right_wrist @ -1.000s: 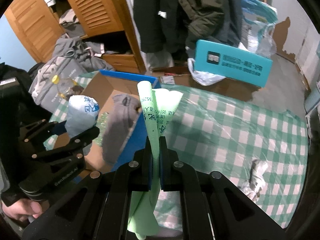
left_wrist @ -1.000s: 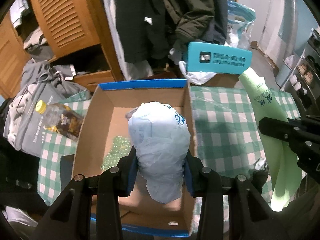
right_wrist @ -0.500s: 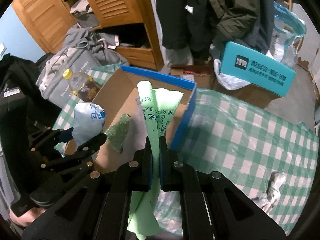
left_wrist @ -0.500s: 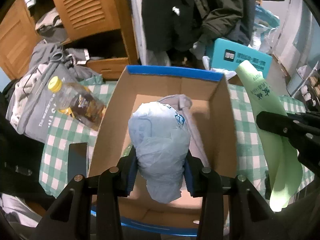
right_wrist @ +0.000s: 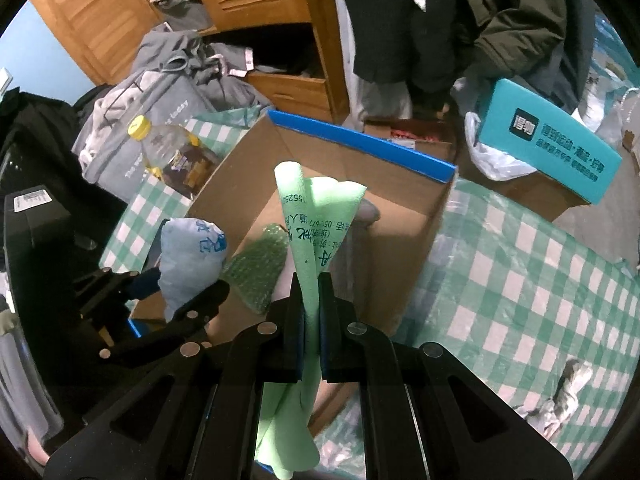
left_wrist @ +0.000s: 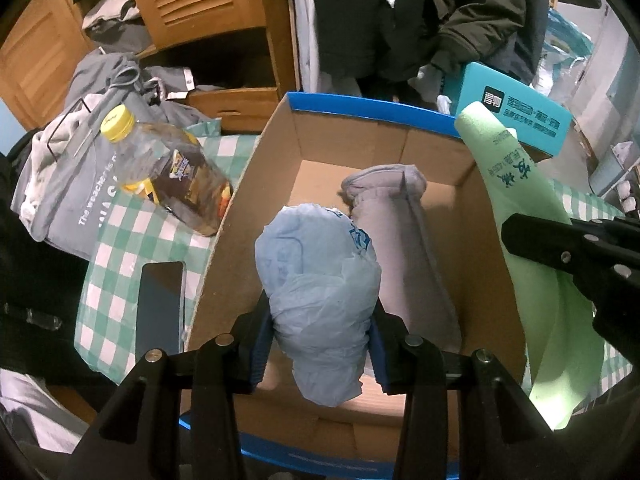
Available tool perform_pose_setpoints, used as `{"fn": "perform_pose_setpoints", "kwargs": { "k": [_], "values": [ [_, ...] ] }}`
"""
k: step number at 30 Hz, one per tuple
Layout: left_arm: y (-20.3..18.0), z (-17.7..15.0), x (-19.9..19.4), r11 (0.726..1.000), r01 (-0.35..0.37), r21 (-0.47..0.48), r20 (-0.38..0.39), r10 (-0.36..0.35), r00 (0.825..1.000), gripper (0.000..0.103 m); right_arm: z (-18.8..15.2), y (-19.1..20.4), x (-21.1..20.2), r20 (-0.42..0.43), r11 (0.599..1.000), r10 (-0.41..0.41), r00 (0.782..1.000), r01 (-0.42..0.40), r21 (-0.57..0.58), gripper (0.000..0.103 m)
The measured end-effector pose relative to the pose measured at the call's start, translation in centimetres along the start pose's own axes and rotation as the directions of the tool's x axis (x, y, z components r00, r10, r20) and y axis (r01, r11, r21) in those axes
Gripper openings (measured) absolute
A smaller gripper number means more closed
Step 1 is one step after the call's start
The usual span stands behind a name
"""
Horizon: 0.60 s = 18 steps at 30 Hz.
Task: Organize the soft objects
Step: 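Carry the white sock with the left tool while the right tool carries the packet to the box, then open both tools to drop the sock and packet into the box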
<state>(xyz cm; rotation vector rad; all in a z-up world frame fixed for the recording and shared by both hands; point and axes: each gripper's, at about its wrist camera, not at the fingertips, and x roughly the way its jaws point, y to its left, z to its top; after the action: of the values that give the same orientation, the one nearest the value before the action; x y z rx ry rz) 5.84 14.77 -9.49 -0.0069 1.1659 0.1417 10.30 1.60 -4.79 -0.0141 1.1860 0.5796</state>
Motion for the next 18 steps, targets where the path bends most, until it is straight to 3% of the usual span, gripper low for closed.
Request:
{"fn": "perform_pose_setpoints", "kwargs": {
  "k": [5, 7, 9, 12, 18],
  "values": [
    [0.4, 0.0, 0.4, 1.000, -0.005, -0.014, -0.016, 0.005, 1.000, 0.053, 0.3, 0.4, 0.8, -0.012, 1.000, 0.014, 1.000, -0.014, -0.003, 0.008],
    [0.6, 0.0, 0.4, 1.000, -0.011, -0.019, -0.014, 0.011, 1.000, 0.066, 0.4, 0.5, 1.0, -0.016, 1.000, 0.014, 1.000, -0.014, -0.002, 0.014],
    [0.7, 0.0, 0.2, 1.000, -0.015, -0.023, -0.007, 0.014, 1.000, 0.068, 0.5, 0.4, 1.1, -0.012, 1.000, 0.010, 1.000, -0.010, 0.001, 0.030],
    [1.0, 0.1, 0.1, 0.999, -0.020, -0.030, -0.005, 0.020, 1.000, 0.076, 0.6, 0.3, 1.1, -0.004, 1.000, 0.003, 1.000, -0.003, 0.009, 0.041],
    [1.0, 0.2, -0.4, 0.999, -0.013, -0.032, 0.003, 0.014, 1.000, 0.076, 0.6, 0.0, 0.6, 0.012, 0.999, -0.037, 0.999, 0.037, 0.013, 0.052]
  ]
}}
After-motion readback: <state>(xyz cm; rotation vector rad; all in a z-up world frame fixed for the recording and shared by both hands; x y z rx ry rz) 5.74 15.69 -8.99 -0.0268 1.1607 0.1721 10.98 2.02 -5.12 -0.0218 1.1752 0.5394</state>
